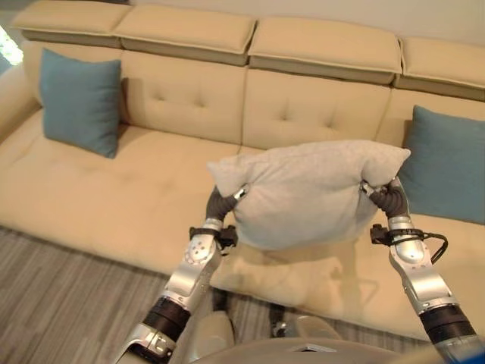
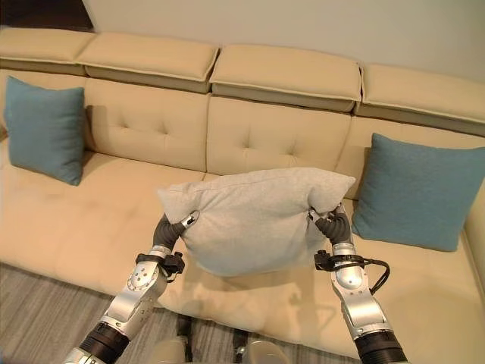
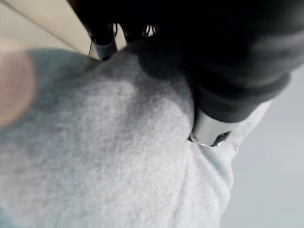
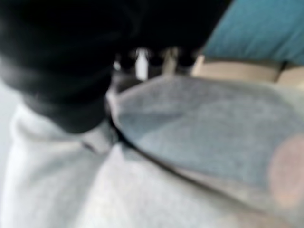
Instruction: Pick up all the scattered cushions and arrange them neatly on the sofa.
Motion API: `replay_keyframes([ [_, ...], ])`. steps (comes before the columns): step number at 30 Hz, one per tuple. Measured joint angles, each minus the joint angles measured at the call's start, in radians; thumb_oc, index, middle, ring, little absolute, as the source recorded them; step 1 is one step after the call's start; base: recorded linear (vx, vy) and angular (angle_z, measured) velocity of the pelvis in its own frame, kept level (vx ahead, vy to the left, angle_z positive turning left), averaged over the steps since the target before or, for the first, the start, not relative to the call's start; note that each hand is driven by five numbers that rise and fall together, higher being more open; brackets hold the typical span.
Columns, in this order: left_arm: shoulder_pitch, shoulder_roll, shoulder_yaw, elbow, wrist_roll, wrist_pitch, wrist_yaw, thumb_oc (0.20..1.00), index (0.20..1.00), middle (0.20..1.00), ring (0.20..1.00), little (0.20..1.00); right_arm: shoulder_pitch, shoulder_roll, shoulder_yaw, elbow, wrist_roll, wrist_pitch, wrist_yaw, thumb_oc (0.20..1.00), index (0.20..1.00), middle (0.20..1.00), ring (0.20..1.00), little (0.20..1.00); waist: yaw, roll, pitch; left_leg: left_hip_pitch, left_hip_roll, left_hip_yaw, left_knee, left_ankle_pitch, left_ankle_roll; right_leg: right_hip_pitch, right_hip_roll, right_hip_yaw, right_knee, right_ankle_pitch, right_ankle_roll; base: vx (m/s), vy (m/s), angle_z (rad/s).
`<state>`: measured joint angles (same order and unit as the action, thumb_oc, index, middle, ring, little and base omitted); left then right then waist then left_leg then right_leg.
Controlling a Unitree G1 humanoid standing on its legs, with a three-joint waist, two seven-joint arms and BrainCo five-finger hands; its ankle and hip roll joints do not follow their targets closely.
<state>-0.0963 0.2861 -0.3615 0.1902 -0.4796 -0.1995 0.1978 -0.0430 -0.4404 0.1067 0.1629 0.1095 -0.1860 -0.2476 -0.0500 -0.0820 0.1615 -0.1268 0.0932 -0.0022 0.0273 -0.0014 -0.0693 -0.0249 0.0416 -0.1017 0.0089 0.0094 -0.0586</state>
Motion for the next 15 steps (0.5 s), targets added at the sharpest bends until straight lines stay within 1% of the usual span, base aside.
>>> replay_keyframes([
  [1, -0.006, 0.002, -0.005, 0.000, 0.001, 0.001, -0.001, 0.200, 0.200, 0.200, 0.200, 0.200, 0.000, -0.005, -0.003, -0.003, 0.001, 0.001, -0.001, 0.200, 0.200, 0.200, 0.200, 0.200, -0.023, 0.009, -0.002, 0.048, -0.015, -0.004, -0.006, 0.015, -0.003, 0.015, 0.009, 0.013, -0.001, -0.001, 0.002, 0.08, 0.156, -0.53],
  [2, -0.010, 0.001, -0.005, -0.001, 0.001, 0.001, -0.001, 0.200, 0.200, 0.200, 0.200, 0.200, -0.003, -0.006, -0.004, -0.006, 0.001, 0.001, -0.001, 0.200, 0.200, 0.200, 0.200, 0.200, -0.032, 0.010, -0.002, 0.063, -0.026, -0.006, 0.002, 0.017, 0.001, 0.017, 0.011, 0.029, -0.001, -0.003, 0.004, 0.10, 0.201, -0.54],
  [3, -0.016, 0.004, -0.002, -0.001, 0.001, 0.000, -0.001, 0.200, 0.200, 0.200, 0.200, 0.200, -0.009, -0.003, -0.003, -0.008, 0.000, 0.001, -0.002, 0.200, 0.200, 0.200, 0.200, 0.200, -0.038, 0.013, -0.001, 0.093, -0.033, 0.015, -0.006, 0.024, 0.028, 0.016, 0.015, 0.046, 0.004, -0.008, 0.012, 0.02, 0.098, -0.41],
  [4, -0.022, 0.003, -0.003, -0.001, 0.002, 0.001, -0.001, 0.200, 0.200, 0.200, 0.200, 0.200, -0.008, -0.004, -0.003, -0.009, 0.001, 0.001, -0.003, 0.200, 0.200, 0.200, 0.200, 0.200, -0.044, 0.009, 0.001, 0.100, -0.036, 0.021, -0.013, 0.025, 0.028, 0.016, 0.011, 0.049, 0.006, -0.009, 0.014, 0.01, 0.177, -0.52],
  [5, -0.025, 0.015, -0.004, -0.001, 0.002, 0.001, -0.001, 0.200, 0.200, 0.200, 0.200, 0.200, -0.012, -0.003, -0.004, -0.009, -0.001, 0.001, -0.003, 0.200, 0.200, 0.200, 0.200, 0.200, -0.044, -0.001, 0.003, 0.111, -0.049, 0.036, -0.011, 0.024, 0.029, 0.014, -0.003, 0.065, 0.009, -0.003, 0.025, -0.01, 0.133, -0.41],
  [6, -0.028, 0.015, -0.001, -0.001, 0.002, 0.000, -0.001, 0.200, 0.200, 0.200, 0.200, 0.200, -0.021, -0.003, -0.003, -0.010, -0.004, 0.001, -0.004, 0.200, 0.200, 0.200, 0.200, 0.200, -0.041, -0.001, 0.003, 0.113, -0.057, 0.056, -0.011, 0.021, 0.034, 0.007, -0.011, 0.079, 0.012, -0.002, 0.030, -0.03, 0.125, -0.55],
  [7, -0.034, 0.015, 0.000, -0.001, 0.002, 0.000, -0.001, 0.200, 0.200, 0.200, 0.200, 0.200, -0.034, -0.003, -0.003, -0.010, -0.005, 0.001, -0.004, 0.200, 0.200, 0.200, 0.200, 0.200, -0.040, 0.002, 0.003, 0.113, -0.061, 0.073, -0.012, 0.015, 0.044, -0.001, -0.015, 0.095, 0.012, 0.000, 0.038, -0.02, 0.073, -0.49],
  [9, -0.045, 0.019, 0.018, -0.002, 0.002, 0.000, -0.001, 0.200, 0.200, 0.200, 0.200, 0.200, -0.050, 0.000, 0.000, -0.009, -0.008, 0.002, -0.003, 0.200, 0.200, 0.200, 0.200, 0.200, -0.026, 0.011, 0.007, 0.112, -0.069, 0.107, -0.026, 0.010, 0.065, -0.015, -0.031, 0.113, 0.009, -0.005, 0.067, -0.03, 0.088, -0.43],
  [11, -0.044, 0.020, 0.023, -0.003, 0.002, -0.001, -0.001, 0.200, 0.200, 0.200, 0.200, 0.200, -0.051, 0.001, 0.004, -0.008, -0.016, 0.002, -0.002, 0.200, 0.200, 0.200, 0.200, 0.200, -0.006, 0.014, 0.007, 0.113, -0.071, 0.136, -0.030, 0.009, 0.072, -0.030, -0.044, 0.106, 0.010, -0.015, 0.082, -0.02, 0.037, -0.52],
  [12, -0.043, 0.032, 0.036, -0.003, 0.002, -0.002, 0.000, 0.200, 0.200, 0.200, 0.200, 0.200, -0.073, 0.002, 0.019, -0.002, -0.017, 0.002, -0.003, 0.200, 0.200, 0.200, 0.200, 0.200, 0.017, 0.022, 0.010, 0.113, -0.067, 0.174, -0.038, 0.006, 0.080, -0.054, -0.059, 0.077, 0.019, -0.020, 0.088, 0.00, -0.006, -0.65],
  [13, -0.044, 0.038, 0.044, -0.004, 0.002, -0.002, 0.000, 0.200, 0.200, 0.200, 0.200, 0.200, -0.085, 0.002, 0.025, -0.003, -0.019, 0.002, -0.002, 0.200, 0.200, 0.200, 0.200, 0.200, 0.020, 0.028, 0.014, 0.110, -0.067, 0.184, -0.042, 0.008, 0.084, -0.060, -0.069, 0.051, 0.018, -0.013, 0.097, 0.00, -0.019, -0.55],
  [14, -0.045, 0.040, 0.048, -0.004, 0.002, -0.002, 0.000, 0.200, 0.200, 0.200, 0.200, 0.200, -0.090, 0.002, 0.026, -0.003, -0.021, 0.002, 0.000, 0.200, 0.200, 0.200, 0.200, 0.200, 0.019, 0.033, 0.016, 0.109, -0.069, 0.185, -0.045, 0.008, 0.085, -0.062, -0.074, 0.042, 0.013, -0.001, 0.107, -0.01, -0.042, -0.14],
  [15, -0.045, 0.039, 0.050, -0.004, 0.002, -0.002, 0.001, 0.200, 0.200, 0.200, 0.200, 0.200, -0.090, 0.002, 0.027, -0.003, -0.026, 0.003, -0.003, 0.200, 0.200, 0.200, 0.200, 0.200, 0.014, 0.038, 0.017, 0.106, -0.073, 0.183, -0.047, 0.009, 0.085, -0.062, -0.076, 0.037, 0.006, 0.012, 0.092, -0.04, -0.053, 0.00],
])
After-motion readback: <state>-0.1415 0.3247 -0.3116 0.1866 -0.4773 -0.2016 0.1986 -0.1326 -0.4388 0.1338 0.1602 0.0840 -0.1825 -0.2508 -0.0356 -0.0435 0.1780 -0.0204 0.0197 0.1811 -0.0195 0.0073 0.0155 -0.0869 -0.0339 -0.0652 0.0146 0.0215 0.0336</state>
